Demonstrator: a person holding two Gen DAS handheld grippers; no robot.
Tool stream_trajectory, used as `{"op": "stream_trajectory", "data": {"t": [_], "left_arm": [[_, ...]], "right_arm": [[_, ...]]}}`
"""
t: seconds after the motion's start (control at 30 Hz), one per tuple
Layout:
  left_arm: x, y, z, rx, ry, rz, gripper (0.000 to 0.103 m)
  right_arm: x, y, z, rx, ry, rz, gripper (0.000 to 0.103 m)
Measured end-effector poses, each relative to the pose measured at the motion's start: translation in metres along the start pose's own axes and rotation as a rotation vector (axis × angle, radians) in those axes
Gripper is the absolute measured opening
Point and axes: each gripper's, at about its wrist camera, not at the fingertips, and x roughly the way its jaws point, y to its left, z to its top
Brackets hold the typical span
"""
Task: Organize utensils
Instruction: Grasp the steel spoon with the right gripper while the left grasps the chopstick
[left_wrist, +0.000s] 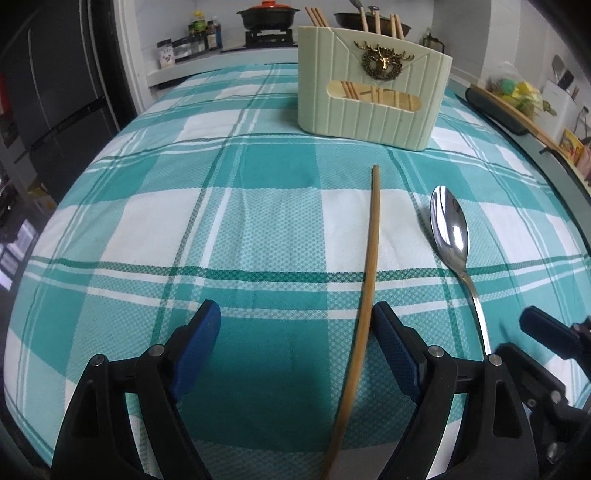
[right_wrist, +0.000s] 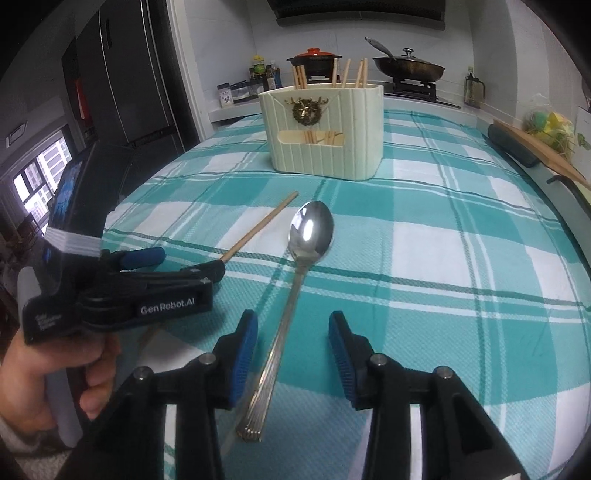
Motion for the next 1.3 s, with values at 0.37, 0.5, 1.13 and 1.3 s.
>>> {"op": "stream_trajectory", "data": {"t": [0.37, 0.5, 1.13, 1.3], "left_arm": [[-0.006, 0.005, -0.008, 0.007, 0.001, -0.004, 0.085], [-0.009, 0.006, -0.009, 0.020, 0.023, -0.023, 0.085], [0.028, -0.037, 0.045, 0.278, 0.061, -0.123, 0.084], [0.034, -0.030, 0.050, 0.243, 0.012, -0.161, 0.084]], "right_arm": [[0.026, -0.005, 0.004, -0.026, 0.075, -0.138, 0.007], [0.013, -0.035, -0.003, 0.028, 0.076, -0.266, 0.006], [0.001, -0.071, 0.006, 0.110, 0.045, -0.189, 0.054], [0.023, -0.068, 0.007, 0.060, 0.082, -0.232, 0.055]]}}
